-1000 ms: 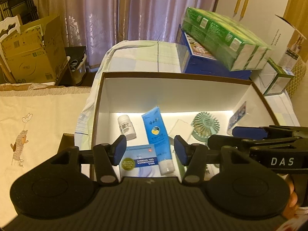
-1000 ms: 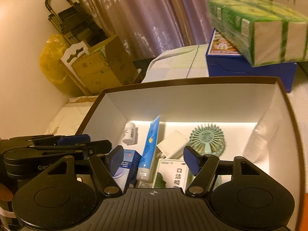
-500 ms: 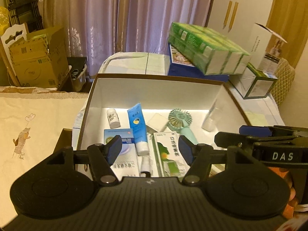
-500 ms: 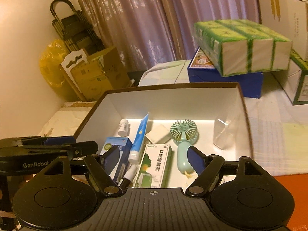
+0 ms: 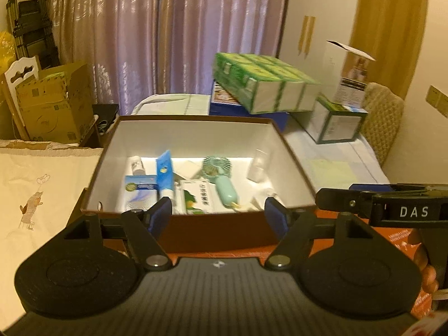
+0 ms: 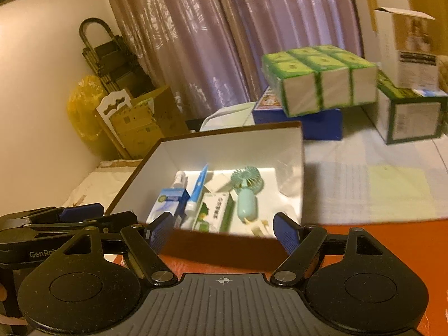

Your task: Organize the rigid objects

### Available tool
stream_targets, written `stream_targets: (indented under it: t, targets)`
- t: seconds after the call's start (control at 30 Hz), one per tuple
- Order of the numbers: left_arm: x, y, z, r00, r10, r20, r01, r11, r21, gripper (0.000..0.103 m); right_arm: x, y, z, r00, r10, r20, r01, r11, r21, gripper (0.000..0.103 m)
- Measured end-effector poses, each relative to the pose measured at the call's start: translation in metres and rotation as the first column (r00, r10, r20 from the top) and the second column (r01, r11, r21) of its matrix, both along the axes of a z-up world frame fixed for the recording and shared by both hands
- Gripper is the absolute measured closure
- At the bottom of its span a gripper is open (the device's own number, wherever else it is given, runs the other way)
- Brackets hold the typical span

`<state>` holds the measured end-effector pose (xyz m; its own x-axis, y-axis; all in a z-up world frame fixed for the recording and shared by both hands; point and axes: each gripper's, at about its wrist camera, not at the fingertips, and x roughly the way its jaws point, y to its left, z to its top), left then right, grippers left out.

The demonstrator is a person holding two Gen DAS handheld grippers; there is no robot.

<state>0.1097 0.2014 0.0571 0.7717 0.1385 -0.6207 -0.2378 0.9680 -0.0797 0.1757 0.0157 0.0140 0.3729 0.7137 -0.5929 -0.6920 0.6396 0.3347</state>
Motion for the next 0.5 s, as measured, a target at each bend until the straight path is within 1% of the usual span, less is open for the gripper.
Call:
stream_targets:
  t: [0.23,0.3,0.4,0.5]
  targets:
    - [-0.035,-0.056,0.007,0.999,-0.033,0.038,0.031,0.997,0.064,0.021,-0.023,-0.063,0.002,0.999,-0.035,-0.008,0.035,0.999,-0.003,0.027]
    - [-0.044,-0.073,0.008,0.998,-0.046,0.047,0.042,0.995,0.087,0.021,-0.031,-0.081,0.002,0.998,-0.055,0.0,0.055,0.998,-0.017,0.027]
    - [-0.057,-0.094,0.008,0.997,-0.065,0.042,0.062,0.995,0.077,0.021,-0.043,-0.108,0.0,0.996,-0.09,0.009,0.09,0.995,-0.04,0.027]
    - [-0.068,-0.111,0.007,0.996,-0.084,0.029,0.082,0.995,0.057,0.021,-0.055,-0.135,-0.004,0.994,-0.114,-0.001,0.113,0.992,-0.056,0.027]
